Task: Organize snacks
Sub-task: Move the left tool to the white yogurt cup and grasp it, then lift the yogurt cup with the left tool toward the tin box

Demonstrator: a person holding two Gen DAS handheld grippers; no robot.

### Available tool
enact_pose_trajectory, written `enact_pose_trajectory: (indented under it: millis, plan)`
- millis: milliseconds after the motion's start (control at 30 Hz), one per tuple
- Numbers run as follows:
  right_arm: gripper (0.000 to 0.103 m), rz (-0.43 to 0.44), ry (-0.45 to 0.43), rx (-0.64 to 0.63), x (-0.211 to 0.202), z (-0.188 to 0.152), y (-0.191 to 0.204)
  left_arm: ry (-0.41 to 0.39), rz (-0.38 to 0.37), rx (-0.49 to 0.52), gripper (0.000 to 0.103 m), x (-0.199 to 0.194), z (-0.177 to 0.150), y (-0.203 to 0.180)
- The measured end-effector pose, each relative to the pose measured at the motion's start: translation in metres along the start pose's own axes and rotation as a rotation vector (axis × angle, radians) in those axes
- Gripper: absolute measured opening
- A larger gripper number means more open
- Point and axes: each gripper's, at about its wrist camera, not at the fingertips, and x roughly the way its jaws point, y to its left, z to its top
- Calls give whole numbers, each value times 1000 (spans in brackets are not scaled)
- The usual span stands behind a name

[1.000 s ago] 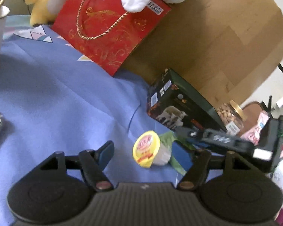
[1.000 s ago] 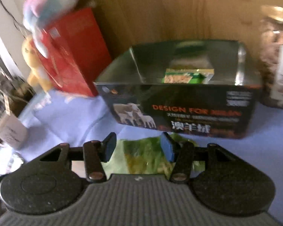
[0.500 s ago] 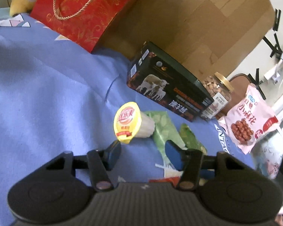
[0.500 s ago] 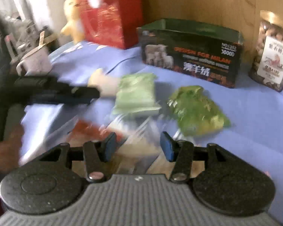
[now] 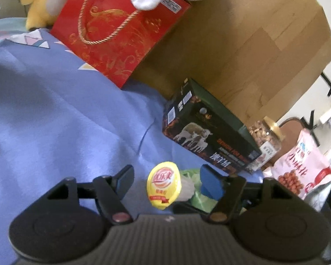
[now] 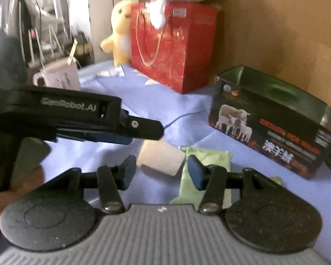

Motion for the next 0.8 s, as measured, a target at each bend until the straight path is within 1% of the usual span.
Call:
enact_pose_trajectory:
  millis: [33, 67, 100, 167, 200, 267, 300, 367, 400, 500, 600, 700, 767, 800]
  plan:
    - [56, -5, 6, 0, 8, 0, -1, 8, -3, 7, 68, 4, -2, -1]
    - [56, -8, -11, -4, 11, 0, -2, 22, -15, 8, 63, 9, -5, 0]
    - [56, -6, -16, -5, 15, 1, -2, 20, -28, 18, 63, 12, -8, 0]
    - [57, 9, -17, -9, 13, 1, 1, 12, -14, 70, 60, 14, -11, -6]
    - [54, 18, -13, -23, 14, 0, 4, 9, -12, 79, 56, 14, -11, -7]
    - [55, -13, -10, -78, 17, -3, 14, 22, -46, 62, 48, 15, -11, -3]
    - [54, -31, -13, -104, 18, -4, 17, 28, -66, 43, 47, 15, -11, 0]
    - [51, -52, -23, -114, 16, -7, 21, 30, -81, 43, 45, 13, -12, 2]
    - [48, -58, -28, -111, 15, -8, 20, 27, -82, 58, 44, 12, -13, -1]
    - [45, -65, -35, -85, 6, -12, 16, 37, -104, 118, 40, 8, -20, -11]
    - [42, -85, -34, -77, -11, -23, 12, 87, -170, 163, 40, 9, -27, -20]
    - [42, -118, -33, -79, -31, -39, 9, 144, -232, 214, 40, 12, -35, -31]
    - [42, -144, -30, -82, -38, -47, 10, 161, -244, 246, 41, 12, -40, -38]
    - [41, -153, -25, -78, -39, -50, 12, 154, -240, 261, 41, 11, -42, -40]
